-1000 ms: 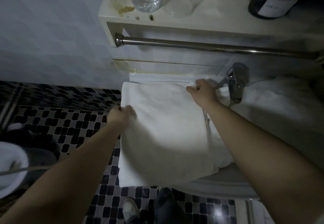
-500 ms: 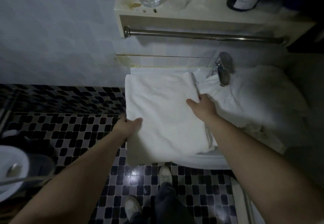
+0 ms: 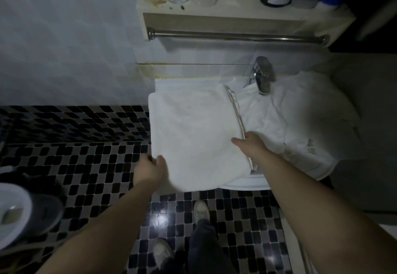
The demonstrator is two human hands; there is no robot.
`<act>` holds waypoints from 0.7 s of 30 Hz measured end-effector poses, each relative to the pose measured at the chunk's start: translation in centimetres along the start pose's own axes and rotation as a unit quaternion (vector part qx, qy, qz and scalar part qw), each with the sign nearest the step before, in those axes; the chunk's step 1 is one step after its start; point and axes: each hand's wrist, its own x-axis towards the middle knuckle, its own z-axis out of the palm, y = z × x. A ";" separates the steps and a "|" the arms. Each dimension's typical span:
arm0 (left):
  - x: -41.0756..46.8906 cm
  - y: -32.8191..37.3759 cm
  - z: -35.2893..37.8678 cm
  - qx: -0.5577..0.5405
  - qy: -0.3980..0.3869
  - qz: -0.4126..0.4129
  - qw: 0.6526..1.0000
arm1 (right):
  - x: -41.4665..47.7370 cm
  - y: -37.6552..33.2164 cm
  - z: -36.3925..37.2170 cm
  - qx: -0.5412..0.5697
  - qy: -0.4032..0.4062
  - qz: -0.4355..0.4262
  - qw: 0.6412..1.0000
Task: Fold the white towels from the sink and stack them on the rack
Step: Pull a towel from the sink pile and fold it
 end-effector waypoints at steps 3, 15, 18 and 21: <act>1.1 0.5 -0.1 -0.030 -0.030 -0.008 0.999 | 0.6 -1.0 0.2 0.033 0.040 -0.023 0.998; 3.9 6.5 0.0 -0.151 0.043 -0.044 0.987 | 6.0 -6.6 -1.1 0.176 -0.083 -0.024 0.981; 5.2 7.2 0.0 -0.161 -0.003 -0.140 0.977 | 6.1 -7.9 -1.2 0.203 -0.194 -0.017 0.960; 5.9 6.7 -0.4 -0.238 -0.087 -0.140 0.957 | 6.3 -8.5 -1.4 0.190 -0.220 -0.005 0.957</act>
